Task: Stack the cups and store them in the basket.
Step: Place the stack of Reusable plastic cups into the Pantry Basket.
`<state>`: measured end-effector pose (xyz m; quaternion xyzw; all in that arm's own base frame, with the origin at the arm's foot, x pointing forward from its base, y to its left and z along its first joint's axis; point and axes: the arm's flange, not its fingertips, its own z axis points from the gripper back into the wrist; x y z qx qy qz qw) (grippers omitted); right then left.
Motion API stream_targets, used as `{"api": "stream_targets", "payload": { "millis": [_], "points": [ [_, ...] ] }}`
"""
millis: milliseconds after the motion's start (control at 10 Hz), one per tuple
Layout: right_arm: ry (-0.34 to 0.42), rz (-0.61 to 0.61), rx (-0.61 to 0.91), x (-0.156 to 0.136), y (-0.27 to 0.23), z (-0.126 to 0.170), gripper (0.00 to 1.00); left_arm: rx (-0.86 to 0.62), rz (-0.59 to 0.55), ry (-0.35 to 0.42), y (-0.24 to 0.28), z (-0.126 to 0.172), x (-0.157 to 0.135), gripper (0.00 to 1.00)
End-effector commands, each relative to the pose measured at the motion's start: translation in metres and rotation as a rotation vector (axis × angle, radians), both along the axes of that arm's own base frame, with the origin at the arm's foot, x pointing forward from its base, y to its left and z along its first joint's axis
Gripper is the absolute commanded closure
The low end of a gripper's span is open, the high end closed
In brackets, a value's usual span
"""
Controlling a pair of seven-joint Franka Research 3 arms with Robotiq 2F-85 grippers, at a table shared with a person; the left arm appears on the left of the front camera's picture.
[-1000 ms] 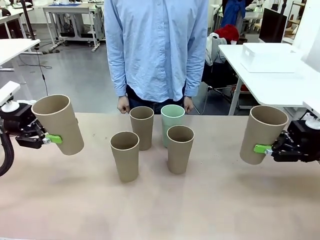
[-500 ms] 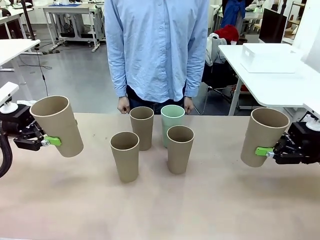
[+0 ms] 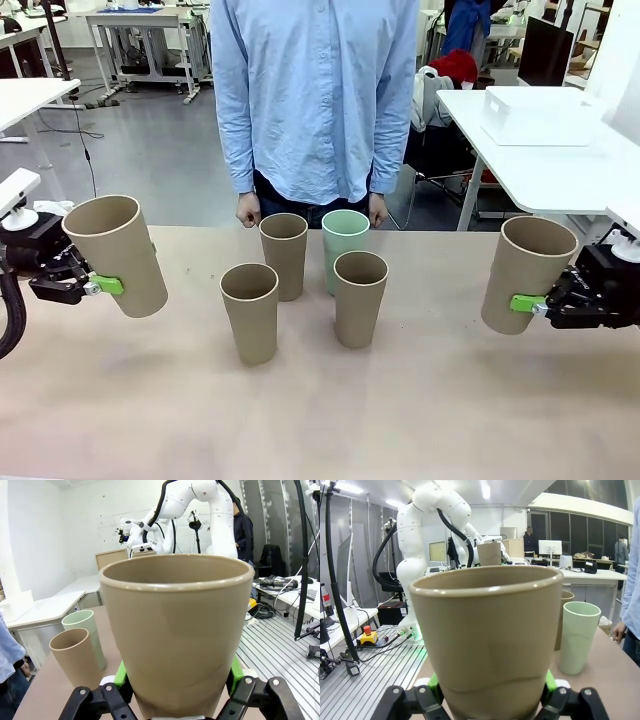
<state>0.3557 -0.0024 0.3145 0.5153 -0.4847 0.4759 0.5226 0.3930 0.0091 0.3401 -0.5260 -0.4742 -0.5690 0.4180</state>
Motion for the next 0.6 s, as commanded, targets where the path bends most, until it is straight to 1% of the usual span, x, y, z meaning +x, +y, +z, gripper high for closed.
{"api": "stream_targets", "payload": {
  "millis": [0, 500],
  "points": [
    [-0.008, -0.015, -0.001, 0.0024, -0.0004, 0.0021, 0.16, -0.003, -0.001, -0.013, -0.0001, 0.0020, -0.0002, 0.15],
    [-0.008, -0.015, -0.001, 0.0024, -0.0004, 0.0021, 0.16, -0.003, -0.001, -0.013, -0.0001, 0.0020, -0.0002, 0.15]
  ]
}}
